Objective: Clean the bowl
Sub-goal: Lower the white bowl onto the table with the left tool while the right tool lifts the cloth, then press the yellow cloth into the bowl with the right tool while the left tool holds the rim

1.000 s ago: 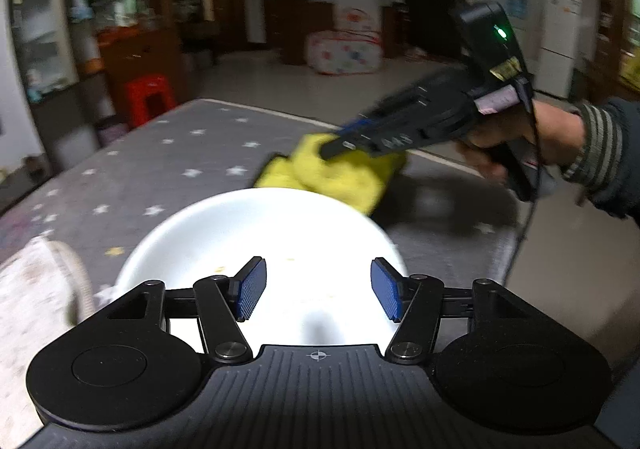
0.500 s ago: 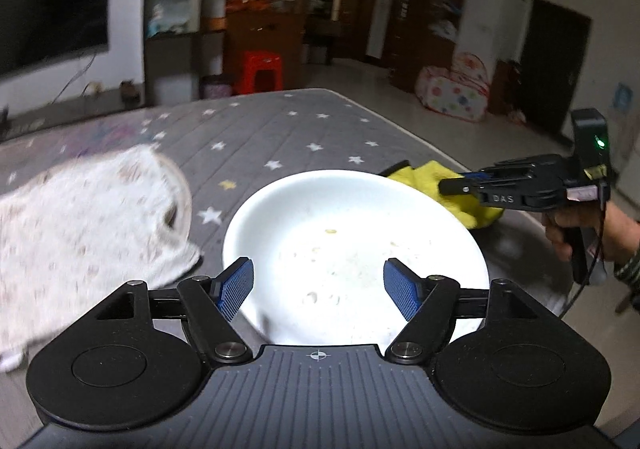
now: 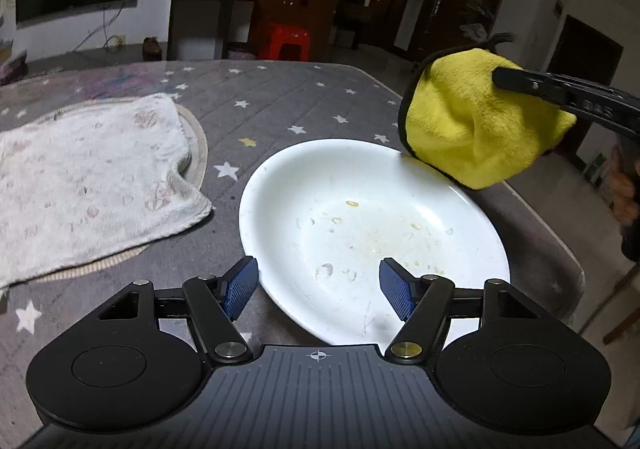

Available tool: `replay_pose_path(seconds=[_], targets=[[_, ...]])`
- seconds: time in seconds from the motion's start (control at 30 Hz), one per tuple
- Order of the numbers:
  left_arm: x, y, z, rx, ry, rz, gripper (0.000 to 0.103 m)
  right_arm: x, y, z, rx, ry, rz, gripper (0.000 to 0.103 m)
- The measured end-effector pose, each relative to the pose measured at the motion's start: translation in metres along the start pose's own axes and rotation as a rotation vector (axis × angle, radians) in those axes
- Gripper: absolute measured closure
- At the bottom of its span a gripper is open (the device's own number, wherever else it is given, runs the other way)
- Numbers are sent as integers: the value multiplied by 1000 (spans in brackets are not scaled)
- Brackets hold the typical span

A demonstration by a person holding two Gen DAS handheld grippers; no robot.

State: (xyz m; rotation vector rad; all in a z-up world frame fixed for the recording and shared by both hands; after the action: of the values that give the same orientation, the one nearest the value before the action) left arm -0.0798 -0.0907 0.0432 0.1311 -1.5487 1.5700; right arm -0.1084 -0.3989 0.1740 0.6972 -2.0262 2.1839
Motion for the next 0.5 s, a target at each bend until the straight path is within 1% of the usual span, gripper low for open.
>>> replay_pose_path(seconds=[0.1,0.17,0.27,0.37,0.4,0.43,0.47,0.5], targets=[[0,3,-3,40,-1,-8,36,4,1,-16,10,-46,6,96],[0,6,-1,40,7,-9,36,6,1,-26,16,-76,10,96],[0,8,2,42,-4,-15,39,0,21,-38,45,-106,-52,96],[-1,8,3,52,-23,-20,43,-13,40,-47,52,-127,-124,96],[-1,9,3,56,-29,-26,47,-18,44,-48,51,-129,-142,96],[-2,9,3,59,-36,-33,53,-22,49,-50,49,-131,-160,96],[-3,10,2,60,-40,-38,57,-26,54,-51,48,-133,-178,96],[-8,11,1,71,-40,-55,64,-31,58,-52,47,-135,-195,96]])
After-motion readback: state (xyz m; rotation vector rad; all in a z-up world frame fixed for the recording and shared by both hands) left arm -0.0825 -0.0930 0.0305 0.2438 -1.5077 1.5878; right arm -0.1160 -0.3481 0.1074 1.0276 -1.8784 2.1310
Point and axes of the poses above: each gripper's, at about its wrist camera, not at the fingertips, and x roughly against the way its jaws point, z to its right, y to its underside, the point moved 1 cm from there along -x, roughly the way its jaws point, and after that the axes turned 2 degrees about -x, right-handed, at the moved point
